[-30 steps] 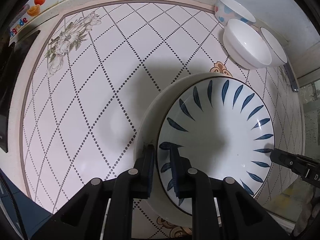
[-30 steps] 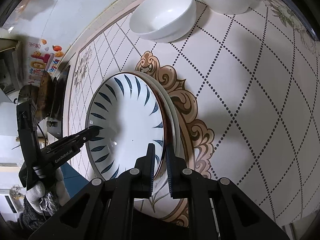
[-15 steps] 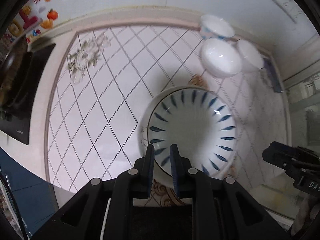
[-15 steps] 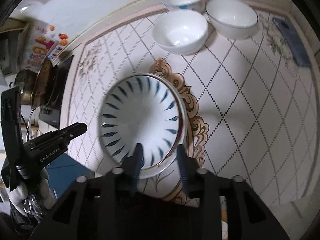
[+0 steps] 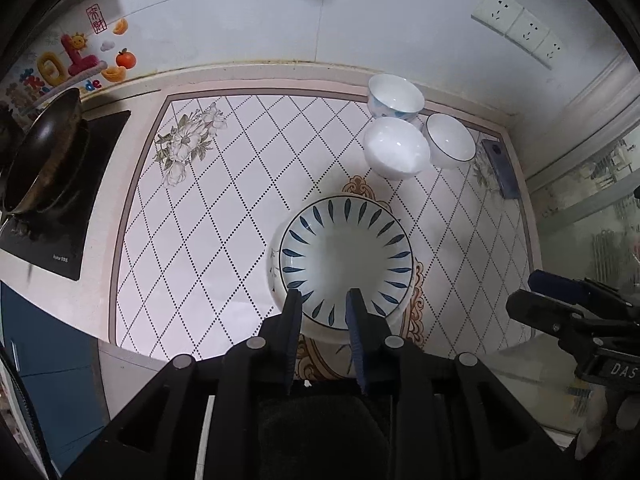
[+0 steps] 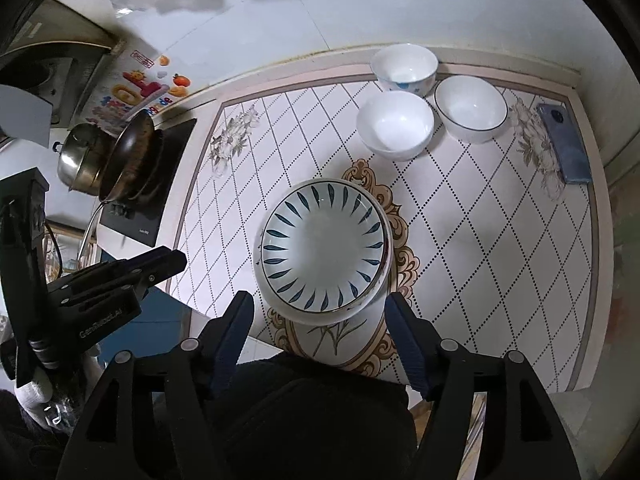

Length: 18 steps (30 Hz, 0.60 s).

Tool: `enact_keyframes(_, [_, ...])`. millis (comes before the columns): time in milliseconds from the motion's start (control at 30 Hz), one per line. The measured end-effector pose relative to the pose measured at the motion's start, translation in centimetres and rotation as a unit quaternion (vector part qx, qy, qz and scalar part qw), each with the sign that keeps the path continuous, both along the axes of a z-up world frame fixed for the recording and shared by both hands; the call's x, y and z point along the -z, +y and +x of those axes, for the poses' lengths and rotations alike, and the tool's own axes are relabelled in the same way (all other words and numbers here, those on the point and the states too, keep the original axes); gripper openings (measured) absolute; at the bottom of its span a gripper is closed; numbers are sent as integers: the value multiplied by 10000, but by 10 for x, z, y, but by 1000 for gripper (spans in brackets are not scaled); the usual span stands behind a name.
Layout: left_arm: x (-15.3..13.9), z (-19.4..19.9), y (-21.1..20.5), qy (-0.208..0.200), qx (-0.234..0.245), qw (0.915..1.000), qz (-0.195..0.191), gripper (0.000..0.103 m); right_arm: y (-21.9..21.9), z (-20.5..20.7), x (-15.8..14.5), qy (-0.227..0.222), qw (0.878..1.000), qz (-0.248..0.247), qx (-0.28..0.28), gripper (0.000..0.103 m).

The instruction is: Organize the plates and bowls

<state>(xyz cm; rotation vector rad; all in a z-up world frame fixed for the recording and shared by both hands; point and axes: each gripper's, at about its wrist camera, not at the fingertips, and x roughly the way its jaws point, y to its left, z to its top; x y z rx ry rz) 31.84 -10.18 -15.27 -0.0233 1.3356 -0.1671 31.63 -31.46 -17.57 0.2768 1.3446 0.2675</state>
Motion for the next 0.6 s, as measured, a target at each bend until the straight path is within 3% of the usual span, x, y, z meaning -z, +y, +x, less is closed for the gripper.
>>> enact_keyframes(300, [10,5,-2,103,-157,9998,-93,23,-4,0,13,166,9997,193,-20,72])
enact_keyframes(467, [30,39,-11,22,-266,9996,-79,23,-20,26,27,110,9992,335,179,72])
enact_keyframes(600, [53,93,-23,-58,-279,9995,-129,23,-44,66,45,-168,9979,275,565,72])
